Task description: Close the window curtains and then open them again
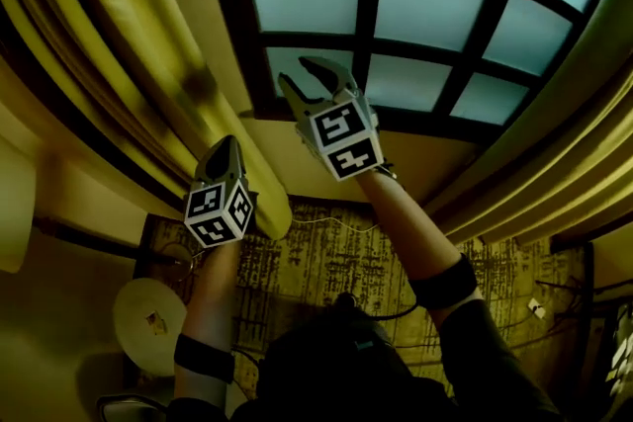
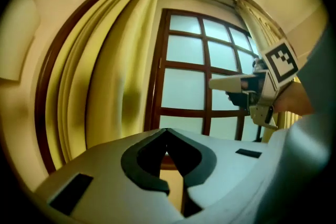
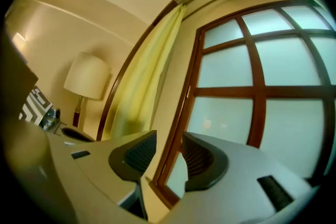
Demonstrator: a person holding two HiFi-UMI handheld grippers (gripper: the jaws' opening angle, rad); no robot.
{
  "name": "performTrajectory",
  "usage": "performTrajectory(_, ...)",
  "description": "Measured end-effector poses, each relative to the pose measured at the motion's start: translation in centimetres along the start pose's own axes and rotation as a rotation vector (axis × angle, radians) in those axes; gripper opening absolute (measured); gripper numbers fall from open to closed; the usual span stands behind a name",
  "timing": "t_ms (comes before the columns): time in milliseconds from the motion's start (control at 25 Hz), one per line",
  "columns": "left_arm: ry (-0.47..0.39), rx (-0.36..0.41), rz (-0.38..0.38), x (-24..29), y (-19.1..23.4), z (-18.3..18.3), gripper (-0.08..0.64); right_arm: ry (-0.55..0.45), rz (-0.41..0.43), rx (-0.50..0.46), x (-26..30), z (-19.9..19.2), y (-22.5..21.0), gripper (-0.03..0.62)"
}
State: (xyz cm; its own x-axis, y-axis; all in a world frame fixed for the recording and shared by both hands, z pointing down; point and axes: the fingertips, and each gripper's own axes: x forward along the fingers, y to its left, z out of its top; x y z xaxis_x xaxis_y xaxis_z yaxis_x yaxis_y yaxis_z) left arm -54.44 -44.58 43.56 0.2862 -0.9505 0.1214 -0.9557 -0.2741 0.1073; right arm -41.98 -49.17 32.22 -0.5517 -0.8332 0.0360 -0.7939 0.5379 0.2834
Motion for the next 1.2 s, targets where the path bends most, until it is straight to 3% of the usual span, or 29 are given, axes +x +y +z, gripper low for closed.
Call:
performTrajectory(120,0.028,0.019,-0.041,-1.0,-1.8,-1.8,0.008,0.104,-0.032,0.048,-3.6,-5.9,0.3,0.118)
performTrajectory(280,0.055,0.063,-0.097,-2.9,-4.4,-3.8,0.008,0.2,-0.1,0.147,-9.0,-12.5,0.1,0.003)
performTrajectory(600,0.103,0.063,-0.207,-6.8,-8.0,-8.5,0.008,0.383,-0.216,0.25,-20.8,-21.4,3.0,0.002)
performTrajectory(960,0.157,0.08,-0.285,-10.2,-15.1,-12.5,0.008,0.451,-0.345,0.338,-32.7,-25.0,1.3,0.003)
performTrajectory(1200,0.174,0.104,-0.278,-12.5,-20.3,-14.7,0.008,0.475,-0.363,0.364,-40.3,-27.9,-1.1,0.002)
